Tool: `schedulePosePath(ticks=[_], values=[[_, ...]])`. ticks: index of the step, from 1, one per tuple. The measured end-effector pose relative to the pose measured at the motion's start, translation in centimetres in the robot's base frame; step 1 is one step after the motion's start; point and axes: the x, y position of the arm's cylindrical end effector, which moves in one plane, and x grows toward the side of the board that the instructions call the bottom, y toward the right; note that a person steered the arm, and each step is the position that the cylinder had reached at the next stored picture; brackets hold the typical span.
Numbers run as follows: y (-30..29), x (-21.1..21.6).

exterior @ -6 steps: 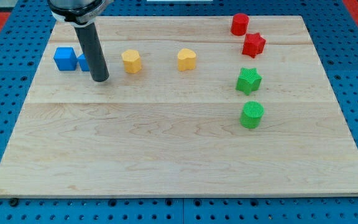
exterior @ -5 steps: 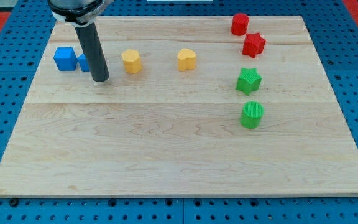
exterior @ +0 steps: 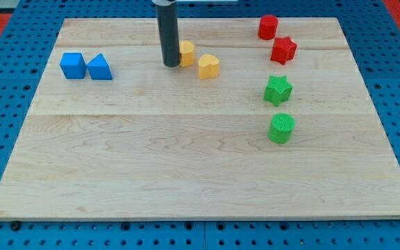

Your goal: Move the yellow blocks to the left of red circle

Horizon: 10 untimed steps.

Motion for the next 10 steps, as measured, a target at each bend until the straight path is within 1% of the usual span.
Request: schedulePosePath(ticks=[1,2,3,4,5,6,7,9,10], values=[[3.3,-2.4],[7.6,-3.7],[6.1,-3.6],[0.6,-1.7],[-0.3,3.9],[2.0,7.2],[4.9,5.1],[8.3,-2.5],[11.0,-4.5]])
